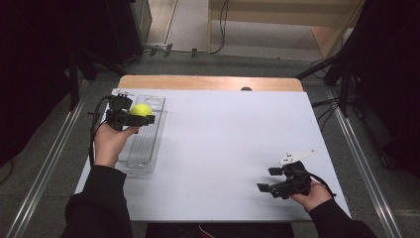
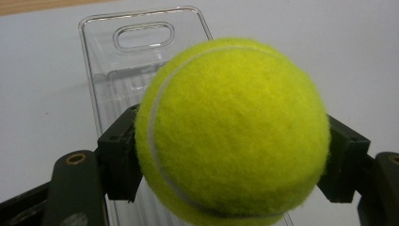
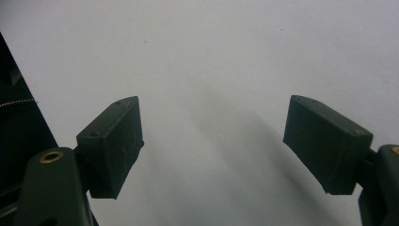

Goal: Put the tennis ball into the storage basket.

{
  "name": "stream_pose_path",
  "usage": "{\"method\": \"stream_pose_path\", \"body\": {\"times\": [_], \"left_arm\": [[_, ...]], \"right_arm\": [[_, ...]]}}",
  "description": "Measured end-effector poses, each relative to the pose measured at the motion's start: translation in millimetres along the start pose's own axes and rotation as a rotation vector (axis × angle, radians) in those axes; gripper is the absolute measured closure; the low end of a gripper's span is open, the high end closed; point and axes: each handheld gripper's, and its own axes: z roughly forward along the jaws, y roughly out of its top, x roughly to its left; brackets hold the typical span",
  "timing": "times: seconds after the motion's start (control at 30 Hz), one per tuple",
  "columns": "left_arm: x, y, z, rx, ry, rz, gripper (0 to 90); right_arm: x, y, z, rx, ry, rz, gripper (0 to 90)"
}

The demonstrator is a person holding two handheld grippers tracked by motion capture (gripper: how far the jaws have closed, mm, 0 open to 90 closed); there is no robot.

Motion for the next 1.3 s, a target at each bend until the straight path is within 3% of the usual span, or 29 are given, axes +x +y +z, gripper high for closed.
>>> {"method": "stream_pose_path", "body": {"times": [1.3], "left_arm": [[7.5,-12.3,24.4,0.034,0.022,-0.016,25.3]], "right_arm": [[0.1,-0.1,0.3,0.005,0.0,-0.002,18.2]]}}
